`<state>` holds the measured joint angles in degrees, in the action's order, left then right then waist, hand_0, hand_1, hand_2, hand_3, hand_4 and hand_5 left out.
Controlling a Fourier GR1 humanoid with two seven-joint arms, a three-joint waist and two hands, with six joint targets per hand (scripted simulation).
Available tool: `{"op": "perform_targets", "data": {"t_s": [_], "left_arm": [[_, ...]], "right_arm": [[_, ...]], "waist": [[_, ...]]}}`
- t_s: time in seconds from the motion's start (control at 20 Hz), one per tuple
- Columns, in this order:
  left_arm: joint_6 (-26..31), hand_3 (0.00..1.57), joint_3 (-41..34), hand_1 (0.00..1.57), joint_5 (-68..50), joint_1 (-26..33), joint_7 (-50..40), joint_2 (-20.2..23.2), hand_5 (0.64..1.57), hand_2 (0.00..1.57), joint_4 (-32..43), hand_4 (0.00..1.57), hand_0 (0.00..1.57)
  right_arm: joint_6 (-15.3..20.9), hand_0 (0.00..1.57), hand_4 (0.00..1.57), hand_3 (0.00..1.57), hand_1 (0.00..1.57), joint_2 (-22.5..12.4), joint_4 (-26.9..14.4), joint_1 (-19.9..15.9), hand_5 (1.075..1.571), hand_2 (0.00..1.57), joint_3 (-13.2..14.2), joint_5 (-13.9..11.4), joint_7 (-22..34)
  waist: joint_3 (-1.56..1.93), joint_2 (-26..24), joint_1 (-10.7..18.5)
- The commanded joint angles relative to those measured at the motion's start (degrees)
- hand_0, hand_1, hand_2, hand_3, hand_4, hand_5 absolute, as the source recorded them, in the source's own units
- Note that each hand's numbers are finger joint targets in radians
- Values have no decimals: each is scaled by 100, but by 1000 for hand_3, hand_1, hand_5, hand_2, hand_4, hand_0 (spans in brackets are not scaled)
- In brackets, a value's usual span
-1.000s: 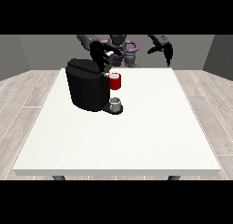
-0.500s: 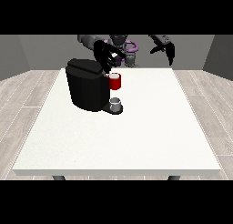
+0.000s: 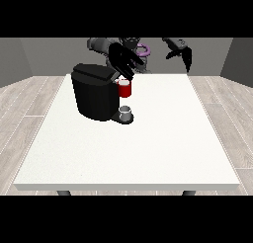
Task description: Insert the coffee pod into the coffee machine and close the lid
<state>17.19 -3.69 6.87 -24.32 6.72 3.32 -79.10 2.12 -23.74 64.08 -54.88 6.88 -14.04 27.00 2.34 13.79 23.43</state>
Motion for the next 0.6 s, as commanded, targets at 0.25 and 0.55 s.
{"op": "perform_targets", "data": {"t_s": [0.25, 0.55], "left_arm": [[141, 0, 59, 0, -80, -358, 154, -4, 1571, 0, -29, 0, 0], [302, 0, 64, 0, -147, -601, -113, 145, 1571, 0, -158, 297, 0]], "right_arm": [[149, 0, 0, 0, 0, 664, 389, -787, 1571, 0, -114, 258, -985], [269, 0, 53, 0, 0, 807, -236, -1355, 1571, 0, -49, 227, -1325]], "waist": [[-233, 555, 891], [-237, 810, 906]]}}
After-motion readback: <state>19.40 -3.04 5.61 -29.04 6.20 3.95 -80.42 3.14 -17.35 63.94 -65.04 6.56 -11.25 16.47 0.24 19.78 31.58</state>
